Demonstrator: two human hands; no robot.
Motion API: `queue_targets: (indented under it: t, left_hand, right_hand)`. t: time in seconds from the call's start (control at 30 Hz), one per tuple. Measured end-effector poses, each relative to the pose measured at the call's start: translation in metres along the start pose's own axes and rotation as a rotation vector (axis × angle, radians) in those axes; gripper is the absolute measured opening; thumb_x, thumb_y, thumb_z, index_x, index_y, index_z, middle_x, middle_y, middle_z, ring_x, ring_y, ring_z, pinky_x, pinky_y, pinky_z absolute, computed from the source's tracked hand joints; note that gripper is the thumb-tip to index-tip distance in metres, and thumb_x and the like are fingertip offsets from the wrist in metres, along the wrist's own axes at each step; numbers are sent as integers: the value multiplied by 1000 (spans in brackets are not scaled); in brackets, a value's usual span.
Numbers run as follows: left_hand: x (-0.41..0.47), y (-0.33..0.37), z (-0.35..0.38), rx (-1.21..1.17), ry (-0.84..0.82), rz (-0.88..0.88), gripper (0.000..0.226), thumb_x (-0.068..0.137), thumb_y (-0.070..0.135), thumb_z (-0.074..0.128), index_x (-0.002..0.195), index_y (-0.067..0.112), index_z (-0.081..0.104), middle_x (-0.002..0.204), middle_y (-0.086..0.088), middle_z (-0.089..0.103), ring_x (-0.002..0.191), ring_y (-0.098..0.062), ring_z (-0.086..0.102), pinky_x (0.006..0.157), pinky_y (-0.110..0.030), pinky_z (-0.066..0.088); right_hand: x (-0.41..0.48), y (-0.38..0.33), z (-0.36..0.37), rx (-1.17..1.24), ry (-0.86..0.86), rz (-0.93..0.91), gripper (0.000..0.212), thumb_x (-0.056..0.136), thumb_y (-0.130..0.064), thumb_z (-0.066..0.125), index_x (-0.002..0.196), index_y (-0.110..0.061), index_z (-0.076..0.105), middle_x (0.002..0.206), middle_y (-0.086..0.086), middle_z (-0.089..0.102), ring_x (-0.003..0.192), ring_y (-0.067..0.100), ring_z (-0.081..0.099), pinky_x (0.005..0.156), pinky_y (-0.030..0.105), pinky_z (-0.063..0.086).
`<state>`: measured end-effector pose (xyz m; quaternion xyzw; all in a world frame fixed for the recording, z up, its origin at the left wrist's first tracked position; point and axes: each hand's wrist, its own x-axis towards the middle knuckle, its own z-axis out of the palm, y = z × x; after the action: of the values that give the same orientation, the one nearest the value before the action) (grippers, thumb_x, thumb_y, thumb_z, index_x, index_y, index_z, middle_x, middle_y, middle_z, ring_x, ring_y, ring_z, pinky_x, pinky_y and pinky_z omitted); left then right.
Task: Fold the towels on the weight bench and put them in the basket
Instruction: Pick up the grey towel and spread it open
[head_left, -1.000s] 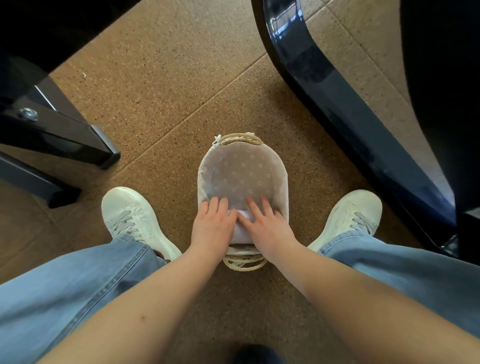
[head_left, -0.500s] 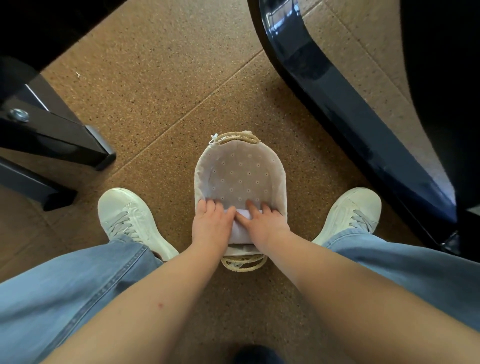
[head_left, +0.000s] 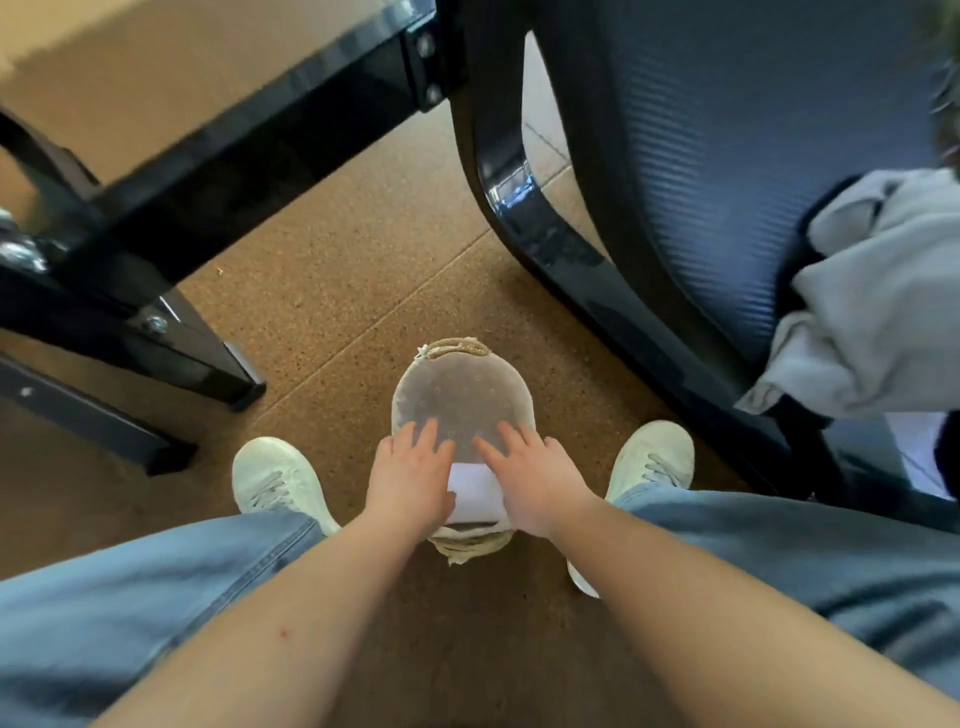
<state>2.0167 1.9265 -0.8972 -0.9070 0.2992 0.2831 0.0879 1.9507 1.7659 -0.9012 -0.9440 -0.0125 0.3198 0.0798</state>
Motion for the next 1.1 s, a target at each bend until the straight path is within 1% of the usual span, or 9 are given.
queue_targets:
  t: [0.1, 0.3, 0.4, 0.5, 0.6, 0.7, 0.77, 0.97, 1.1]
  left_hand:
    - [-14, 10, -28, -8, 56, -2, 71, 94, 57, 58, 154, 30, 30, 169, -7, 15, 155, -32, 16, 123, -50, 21]
    - [-41, 27, -80, -20, 191, 27, 73, 93, 58, 59, 154, 30, 30, 168, -8, 18, 154, -30, 18, 123, -48, 23]
    - [-54, 34, -105, -22, 246, 30, 78, 90, 59, 64, 153, 31, 29, 167, -7, 19, 154, -29, 18, 124, -48, 23]
    - [-68, 43, -133, -26, 292, 40, 83, 90, 56, 66, 158, 31, 23, 169, -7, 14, 155, -30, 14, 124, -49, 19]
    - [-78, 53, -162, -22, 368, 69, 81, 91, 55, 64, 157, 31, 24, 169, -7, 15, 154, -32, 17, 123, -49, 20]
    - [-84, 66, -189, -24, 453, 122, 76, 91, 57, 62, 154, 32, 27, 165, -6, 24, 150, -31, 26, 120, -49, 27]
    - [-85, 79, -205, -32, 497, 175, 73, 92, 55, 61, 153, 33, 28, 165, -4, 25, 151, -30, 26, 119, -48, 28]
    - [-82, 128, -249, -70, 625, 321, 68, 93, 55, 60, 152, 33, 35, 163, -1, 32, 150, -25, 29, 119, -45, 31]
    - [-70, 157, -267, -48, 619, 399, 65, 94, 53, 60, 152, 35, 36, 162, 0, 34, 148, -26, 33, 119, -47, 32]
  right_hand:
    - [-14, 3, -25, 6, 56, 46, 95, 97, -29, 66, 164, -33, -1, 172, 10, 2, 158, 34, 2, 124, 53, 24]
    - [-48, 7, -78, -4, 208, 82, 90, 99, -41, 62, 163, -34, -2, 172, 9, 5, 158, 35, 6, 121, 53, 28]
    - [-71, 8, -105, 12, 246, 85, 87, 100, -36, 60, 163, -33, -1, 172, 9, 2, 158, 35, 3, 120, 54, 29]
    - [-98, 12, -132, 24, 292, 79, 85, 101, -33, 58, 163, -33, 0, 172, 9, 0, 158, 34, 2, 120, 56, 28]
    - [-125, 18, -159, 40, 376, 86, 80, 101, -35, 55, 163, -33, 5, 171, 10, 6, 157, 36, 9, 117, 58, 31]
    - [-153, 28, -183, 30, 452, 121, 77, 101, -37, 53, 163, -32, 7, 170, 11, 9, 151, 37, 23, 111, 56, 38]
    - [-171, 37, -195, 42, 480, 144, 77, 101, -37, 53, 163, -33, 8, 170, 11, 9, 149, 37, 26, 110, 55, 40]
    - [-211, 74, -229, 93, 594, 234, 72, 103, -37, 53, 162, -38, 12, 170, 7, 16, 155, 32, 21, 117, 51, 38]
    - [-226, 112, -233, 27, 574, 303, 77, 101, -35, 58, 162, -37, 11, 170, 8, 14, 157, 32, 12, 117, 49, 38]
